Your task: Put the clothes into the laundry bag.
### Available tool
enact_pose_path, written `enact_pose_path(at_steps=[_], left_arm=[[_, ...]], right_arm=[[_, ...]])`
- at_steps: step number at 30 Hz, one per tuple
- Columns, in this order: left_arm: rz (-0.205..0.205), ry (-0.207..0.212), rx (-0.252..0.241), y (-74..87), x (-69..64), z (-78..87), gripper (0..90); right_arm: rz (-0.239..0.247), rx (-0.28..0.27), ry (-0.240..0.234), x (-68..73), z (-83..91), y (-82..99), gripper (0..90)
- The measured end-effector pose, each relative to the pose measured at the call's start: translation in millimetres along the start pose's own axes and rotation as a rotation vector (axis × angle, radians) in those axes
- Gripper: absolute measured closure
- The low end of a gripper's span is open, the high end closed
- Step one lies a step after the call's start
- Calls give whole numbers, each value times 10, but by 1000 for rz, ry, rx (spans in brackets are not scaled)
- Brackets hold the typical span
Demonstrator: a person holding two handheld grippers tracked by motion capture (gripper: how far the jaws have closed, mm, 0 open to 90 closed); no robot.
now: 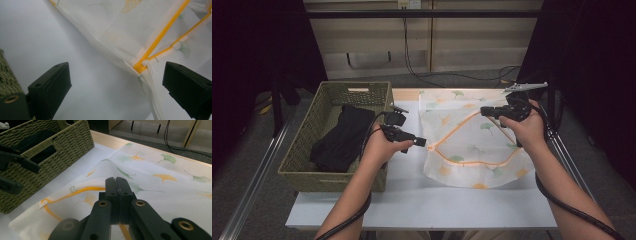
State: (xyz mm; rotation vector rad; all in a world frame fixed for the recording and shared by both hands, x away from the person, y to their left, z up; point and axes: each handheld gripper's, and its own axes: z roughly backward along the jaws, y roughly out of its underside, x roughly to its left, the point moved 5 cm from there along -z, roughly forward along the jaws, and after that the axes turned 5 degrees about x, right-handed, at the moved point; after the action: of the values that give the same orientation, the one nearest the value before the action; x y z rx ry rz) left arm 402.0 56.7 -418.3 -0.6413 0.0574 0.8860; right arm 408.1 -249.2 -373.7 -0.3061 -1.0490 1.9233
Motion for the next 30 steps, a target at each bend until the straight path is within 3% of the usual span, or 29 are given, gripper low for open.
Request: enact_pose_path(at_steps=[6, 16, 20, 30], left_arm=[[6, -7, -5, -97, 42, 117, 80], [31, -62, -16, -203, 260, 348, 83], [54, -59, -15, -180, 378, 433, 83], [97, -119, -14, -49, 718, 692, 83]], right_arm=[[2, -1, 1, 0, 0, -7, 899], [-3, 4, -3, -5, -33, 23, 899], [2, 9, -6, 0, -46, 30, 899], [9, 20, -6, 25, -89, 36, 899]])
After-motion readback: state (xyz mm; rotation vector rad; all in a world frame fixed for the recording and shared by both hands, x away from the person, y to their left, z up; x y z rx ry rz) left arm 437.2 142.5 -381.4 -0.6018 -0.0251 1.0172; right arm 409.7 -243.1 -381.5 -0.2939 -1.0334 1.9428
